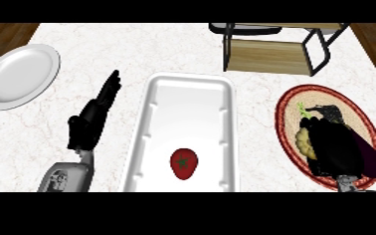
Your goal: Pick the squash from the placemat and place it in the tiered shelf
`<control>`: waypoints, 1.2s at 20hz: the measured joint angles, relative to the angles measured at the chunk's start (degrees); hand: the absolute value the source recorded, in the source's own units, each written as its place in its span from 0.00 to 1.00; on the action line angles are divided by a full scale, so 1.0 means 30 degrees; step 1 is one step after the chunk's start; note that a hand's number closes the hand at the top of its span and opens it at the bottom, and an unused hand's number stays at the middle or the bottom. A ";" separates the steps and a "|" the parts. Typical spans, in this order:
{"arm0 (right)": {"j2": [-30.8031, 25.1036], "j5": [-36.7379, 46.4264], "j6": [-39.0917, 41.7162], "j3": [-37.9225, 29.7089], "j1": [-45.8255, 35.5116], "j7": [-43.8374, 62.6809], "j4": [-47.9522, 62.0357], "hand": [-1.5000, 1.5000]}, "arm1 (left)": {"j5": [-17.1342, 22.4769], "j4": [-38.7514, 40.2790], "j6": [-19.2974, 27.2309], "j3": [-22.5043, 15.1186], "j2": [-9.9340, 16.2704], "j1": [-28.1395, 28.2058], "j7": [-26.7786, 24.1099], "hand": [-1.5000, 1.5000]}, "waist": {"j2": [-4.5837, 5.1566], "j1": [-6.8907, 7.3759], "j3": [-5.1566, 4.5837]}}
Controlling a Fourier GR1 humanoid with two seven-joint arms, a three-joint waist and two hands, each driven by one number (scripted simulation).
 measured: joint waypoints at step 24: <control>0.6584 -0.9116 -0.6511 0.7977 -0.6748 1.3714 -0.2665 1.00 | -0.0339 0.0742 -0.0171 -0.0228 -0.0453 -0.0904 -0.0016 0.50 | 0.0096 0.0775 0.0085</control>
